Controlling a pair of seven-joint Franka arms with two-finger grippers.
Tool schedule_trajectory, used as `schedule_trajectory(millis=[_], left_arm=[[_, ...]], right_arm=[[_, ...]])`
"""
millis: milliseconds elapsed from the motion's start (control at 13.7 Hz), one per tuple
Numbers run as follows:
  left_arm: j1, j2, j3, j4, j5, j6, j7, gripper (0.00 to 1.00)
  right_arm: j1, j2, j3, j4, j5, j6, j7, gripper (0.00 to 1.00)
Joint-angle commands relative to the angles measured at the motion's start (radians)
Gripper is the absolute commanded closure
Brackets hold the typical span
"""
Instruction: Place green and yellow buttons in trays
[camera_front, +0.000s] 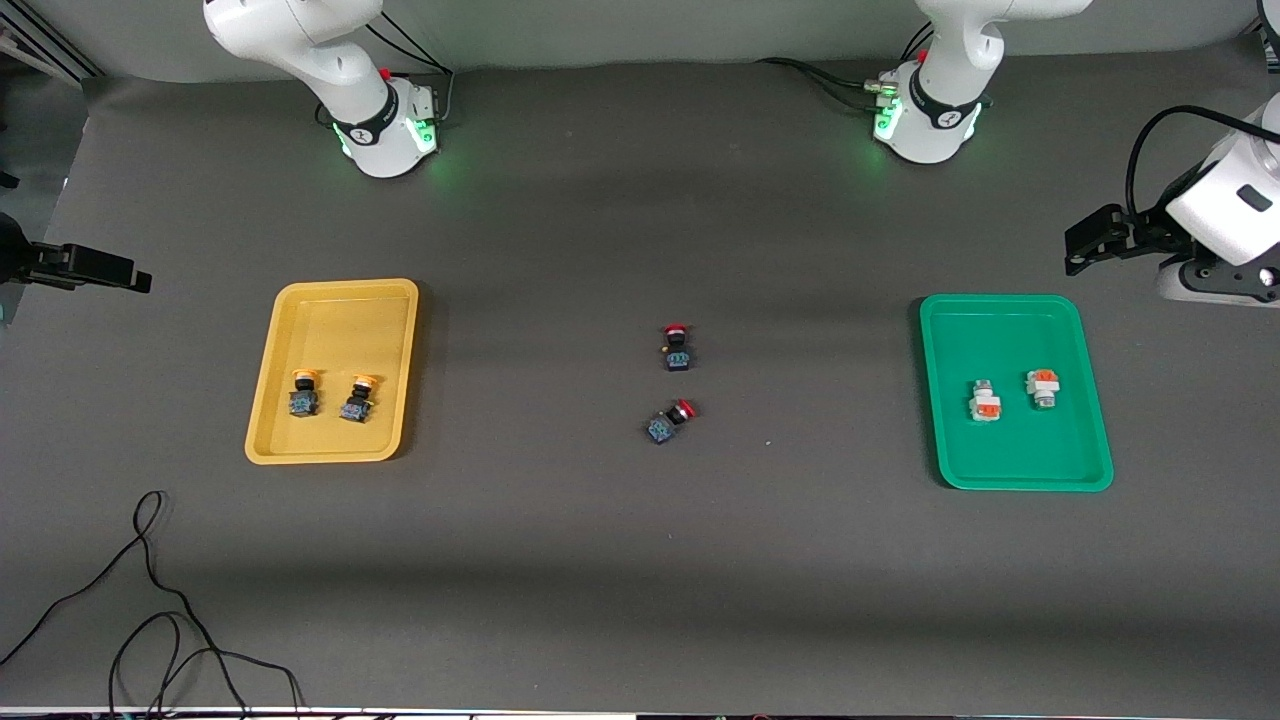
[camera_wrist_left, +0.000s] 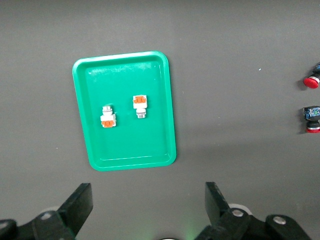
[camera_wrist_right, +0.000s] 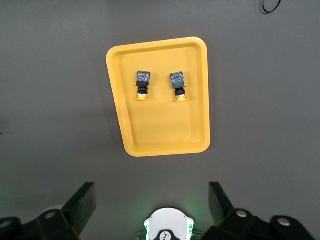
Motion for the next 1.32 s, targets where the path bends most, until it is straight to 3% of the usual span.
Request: schedule_trajectory(millis=[0,146,366,439,806,952,1245], left_arm=[[-0.004,-0.028,0.0,-0.026,0.0,0.015,-0.005,0.0],[-0.005,-0.028,0.0,-0.026,0.0,0.015,-0.005,0.0],[-0.004,-0.028,0.0,-0.026,0.0,0.015,-0.005,0.0],[-0.004,-0.028,0.0,-0.026,0.0,0.015,-0.005,0.0],[-0.004,-0.028,0.0,-0.026,0.0,0.015,-0.005,0.0],[-0.005,-0.028,0.0,-0.026,0.0,0.014,-0.005,0.0],[-0.004,-0.028,0.0,-0.026,0.0,0.015,-0.005,0.0]], right_arm=[[0.005,0.018,0.004,0.05,-0.009,-0.034,0.017,0.0],[-0.05,0.007,0.039,0.047,-0.007,-0.035,0.015,0.0],[-0.361,-0.046,0.336,0.016,-0.012,-0.04,0.014,0.0],[-0.417,-0.066,0.39,-0.005,-0.012,-0.035,0.014,0.0],[-0.388,-0.243,0.4,-0.247,-0.062,0.14,0.004,0.0],[-0.356,-0.263,0.387,-0.252,-0.109,0.14,0.011,0.0],[-0.38,-0.247,0.386,-0.251,-0.098,0.149,-0.002,0.0]])
